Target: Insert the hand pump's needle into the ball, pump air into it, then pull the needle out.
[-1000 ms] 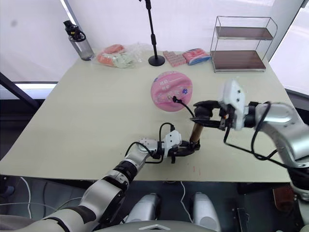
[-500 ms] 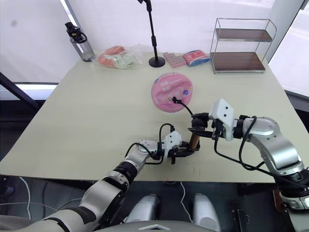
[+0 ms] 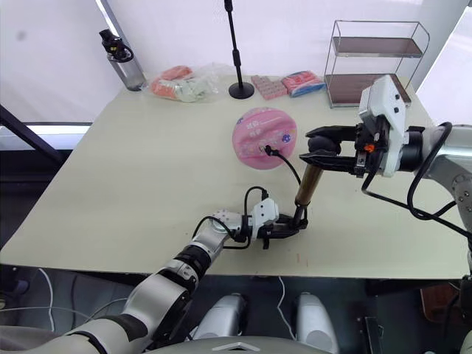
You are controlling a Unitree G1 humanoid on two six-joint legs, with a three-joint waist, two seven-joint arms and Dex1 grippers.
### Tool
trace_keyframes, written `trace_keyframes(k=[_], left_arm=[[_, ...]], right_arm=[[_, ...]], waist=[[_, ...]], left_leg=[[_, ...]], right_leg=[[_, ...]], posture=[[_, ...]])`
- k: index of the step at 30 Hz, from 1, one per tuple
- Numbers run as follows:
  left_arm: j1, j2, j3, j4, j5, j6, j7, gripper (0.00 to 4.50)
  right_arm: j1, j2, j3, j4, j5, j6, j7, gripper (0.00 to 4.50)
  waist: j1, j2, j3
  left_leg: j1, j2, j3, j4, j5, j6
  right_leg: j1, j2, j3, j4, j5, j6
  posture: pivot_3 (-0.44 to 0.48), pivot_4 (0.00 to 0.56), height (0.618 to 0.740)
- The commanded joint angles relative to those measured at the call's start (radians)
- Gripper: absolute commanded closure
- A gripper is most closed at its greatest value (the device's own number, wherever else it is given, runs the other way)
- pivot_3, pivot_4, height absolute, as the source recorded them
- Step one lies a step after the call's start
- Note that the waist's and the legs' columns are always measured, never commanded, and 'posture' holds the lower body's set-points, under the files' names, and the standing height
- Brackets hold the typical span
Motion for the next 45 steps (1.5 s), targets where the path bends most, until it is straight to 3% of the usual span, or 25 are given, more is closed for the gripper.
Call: trace_keyframes(k=[1,11,21,25,30,36,45], left_arm=[[0.065,0.043,-0.026,0.111,0.058,0.057,0.0,3.41],[0.06,0.043,-0.027,0.115,0.058,0.056,0.002,3.41],[0.06,0.049,-0.025,0.111,0.057,0.056,0.001,3.41],[0.06,0.051,-0.026,0.111,0.058,0.055,0.001,3.41],[0.064,0.052,-0.026,0.111,0.057,0.055,-0.004,3.41],[0.066,0.051,-0.028,0.11,0.056,0.054,-0.007,3.41],[0.068,0.049,-0.03,0.107,0.054,0.054,-0.007,3.41]], right_arm=[[-0.027,-0.005,-0.058,-0.02,0.039,0.0,-0.013,2.7],[0.233,0.054,0.19,0.003,-0.218,-0.204,0.011,2.7],[0.33,0.191,0.396,0.234,-0.495,-0.461,-0.001,2.7],[0.338,0.228,0.374,0.249,-0.491,-0.48,-0.004,2.7],[0.261,0.211,0.261,0.157,-0.354,-0.367,0.009,2.7],[0.051,0.123,0.108,0.096,-0.152,-0.159,0.042,2.7],[-0.172,0.021,-0.002,0.118,-0.005,-0.003,0.078,2.7]], waist=[[0.0,0.0,0.0],[-0.003,-0.005,-0.005],[-0.005,-0.011,-0.011],[-0.007,-0.013,-0.013],[-0.006,-0.013,-0.013],[-0.004,-0.003,-0.004],[-0.004,0.002,0.0]], left_leg=[[0.0,0.0,0.0,0.0,0.0,0.0],[0.003,0.0,0.001,0.0,0.0,0.0],[0.004,0.002,0.0,0.0,0.0,0.0],[0.008,0.002,0.0,0.0,0.0,0.0],[0.009,0.003,0.0,-0.002,0.0,0.0],[0.002,0.001,0.0,-0.001,0.0,0.0],[0.0,0.0,0.0,-0.001,0.0,0.0]], right_leg=[[0.0,0.0,0.0,0.0,0.0,0.0],[0.002,0.0,0.0,0.001,0.0,0.0],[0.003,0.002,0.0,0.001,0.0,0.0],[0.006,0.002,0.001,0.001,0.0,0.0],[0.006,0.002,0.001,0.001,0.0,0.0],[0.001,0.002,0.001,0.001,0.0,0.0],[-0.001,0.001,0.001,0.0,0.0,0.0]], posture=[[0.0,0.15,0.731],[0.0,0.15,0.731],[0.0,0.15,0.731],[0.0,0.15,0.731],[0.0,0.15,0.731],[0.0,0.15,0.731],[0.0,0.15,0.731]])
